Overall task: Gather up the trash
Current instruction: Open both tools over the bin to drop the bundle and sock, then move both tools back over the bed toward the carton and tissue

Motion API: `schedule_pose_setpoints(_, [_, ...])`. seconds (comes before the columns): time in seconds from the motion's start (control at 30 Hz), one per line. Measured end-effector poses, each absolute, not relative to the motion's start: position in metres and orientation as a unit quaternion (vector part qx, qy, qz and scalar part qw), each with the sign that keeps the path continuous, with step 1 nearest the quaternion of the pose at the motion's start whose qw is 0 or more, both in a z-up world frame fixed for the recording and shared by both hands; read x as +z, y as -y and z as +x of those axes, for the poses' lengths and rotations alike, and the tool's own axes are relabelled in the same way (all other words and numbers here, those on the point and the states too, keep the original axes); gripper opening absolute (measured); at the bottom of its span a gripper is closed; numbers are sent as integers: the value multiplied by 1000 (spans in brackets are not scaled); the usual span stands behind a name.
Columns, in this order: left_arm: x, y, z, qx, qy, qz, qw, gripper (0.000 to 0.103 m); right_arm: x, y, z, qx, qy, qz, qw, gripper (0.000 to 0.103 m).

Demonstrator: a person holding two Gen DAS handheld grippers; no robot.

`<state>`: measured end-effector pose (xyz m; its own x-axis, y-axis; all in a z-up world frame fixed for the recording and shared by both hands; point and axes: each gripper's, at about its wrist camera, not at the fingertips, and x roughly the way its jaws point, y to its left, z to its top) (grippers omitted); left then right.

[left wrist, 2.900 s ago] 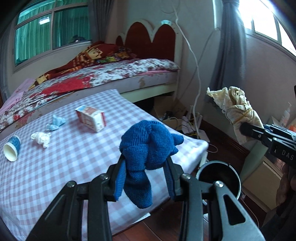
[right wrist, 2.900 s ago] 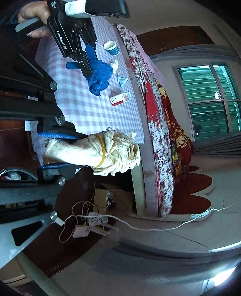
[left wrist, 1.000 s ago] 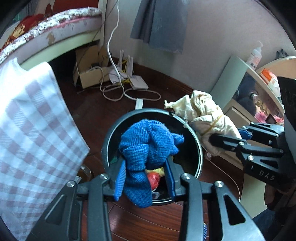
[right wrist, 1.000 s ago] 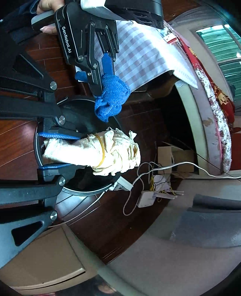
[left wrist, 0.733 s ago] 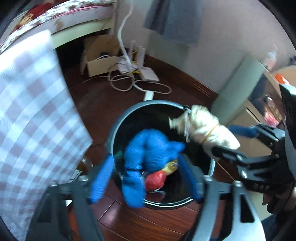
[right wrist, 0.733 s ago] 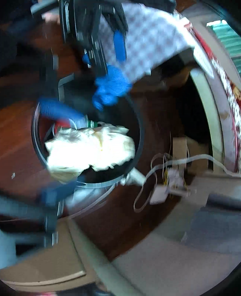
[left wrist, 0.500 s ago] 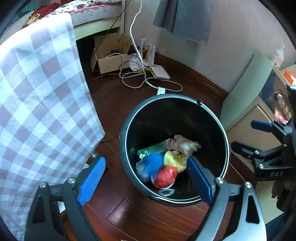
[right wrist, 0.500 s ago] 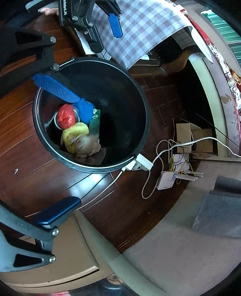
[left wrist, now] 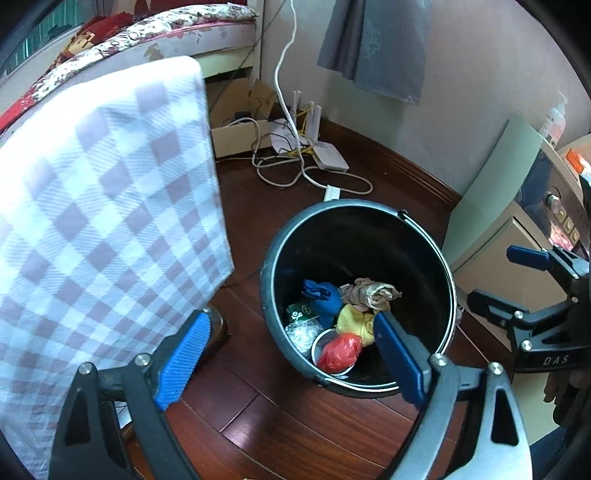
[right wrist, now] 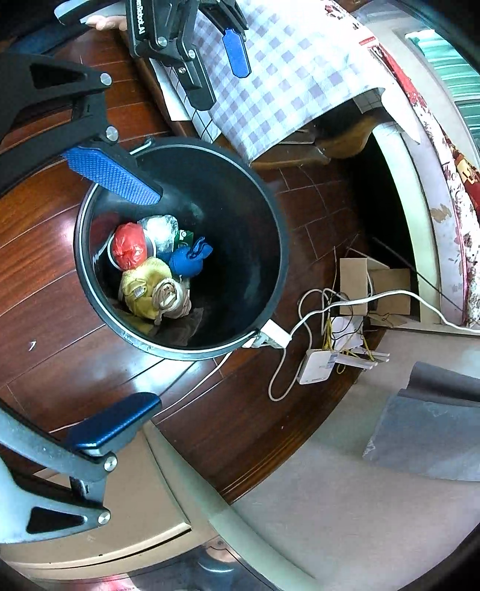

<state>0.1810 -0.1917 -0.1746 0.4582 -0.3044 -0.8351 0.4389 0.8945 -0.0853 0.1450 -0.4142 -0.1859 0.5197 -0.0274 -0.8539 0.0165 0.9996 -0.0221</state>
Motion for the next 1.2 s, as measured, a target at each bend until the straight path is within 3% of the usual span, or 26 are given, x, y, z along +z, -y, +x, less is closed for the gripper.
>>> schedule_pose_setpoints(1.2, [-85,96,135,-153,-402,32,902,91,-87,313,122,52,-412,-21,910,102])
